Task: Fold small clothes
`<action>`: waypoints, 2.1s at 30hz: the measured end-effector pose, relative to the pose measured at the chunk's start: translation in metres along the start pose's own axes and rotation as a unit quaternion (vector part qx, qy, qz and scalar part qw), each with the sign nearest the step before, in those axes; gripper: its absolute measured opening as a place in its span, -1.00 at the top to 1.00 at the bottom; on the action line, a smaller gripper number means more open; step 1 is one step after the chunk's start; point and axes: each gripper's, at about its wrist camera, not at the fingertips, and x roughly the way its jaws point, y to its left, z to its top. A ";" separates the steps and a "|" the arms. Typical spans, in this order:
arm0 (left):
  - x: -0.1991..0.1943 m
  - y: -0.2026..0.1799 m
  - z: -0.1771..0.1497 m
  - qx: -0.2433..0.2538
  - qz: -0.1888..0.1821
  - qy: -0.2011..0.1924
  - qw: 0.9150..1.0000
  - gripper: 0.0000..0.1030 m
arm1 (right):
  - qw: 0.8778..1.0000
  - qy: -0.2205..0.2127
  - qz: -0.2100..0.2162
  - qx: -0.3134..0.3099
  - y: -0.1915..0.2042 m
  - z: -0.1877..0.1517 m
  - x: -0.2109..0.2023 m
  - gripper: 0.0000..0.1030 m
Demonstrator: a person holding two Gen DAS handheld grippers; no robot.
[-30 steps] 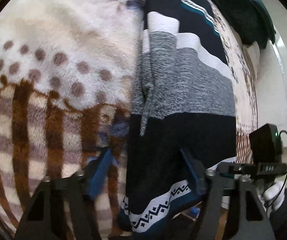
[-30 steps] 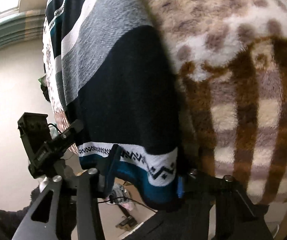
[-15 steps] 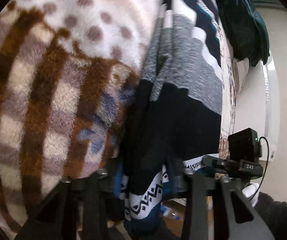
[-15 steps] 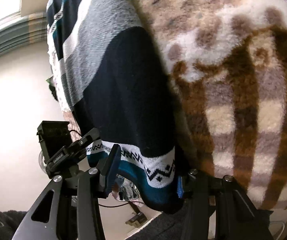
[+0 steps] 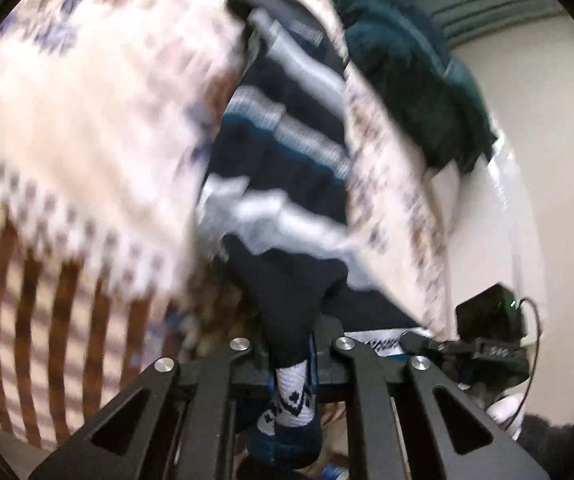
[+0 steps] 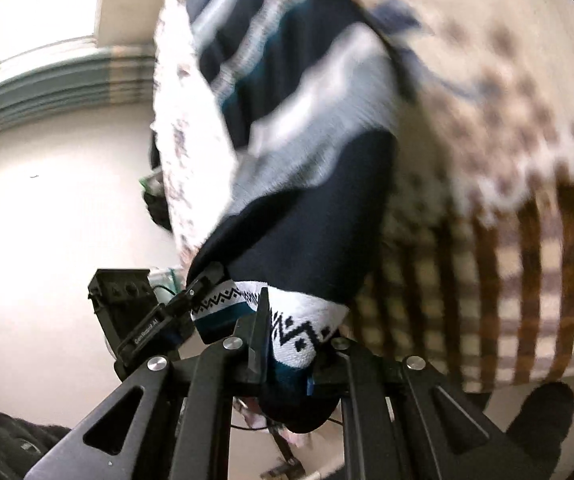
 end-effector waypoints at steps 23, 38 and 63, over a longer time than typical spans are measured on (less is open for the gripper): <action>0.139 0.018 0.339 -0.082 -0.015 -0.020 0.996 0.44 | 0.991 -0.099 -0.037 -0.077 0.143 0.386 0.010 0.71; 0.134 0.058 0.376 -0.179 -0.063 -0.084 0.978 -0.21 | 0.996 -0.087 0.004 -0.035 0.129 0.501 0.035 -0.20; 0.207 0.047 0.142 -0.308 -0.090 -0.161 0.933 -0.40 | 0.998 -0.002 -0.062 -0.029 0.026 0.434 0.025 -0.99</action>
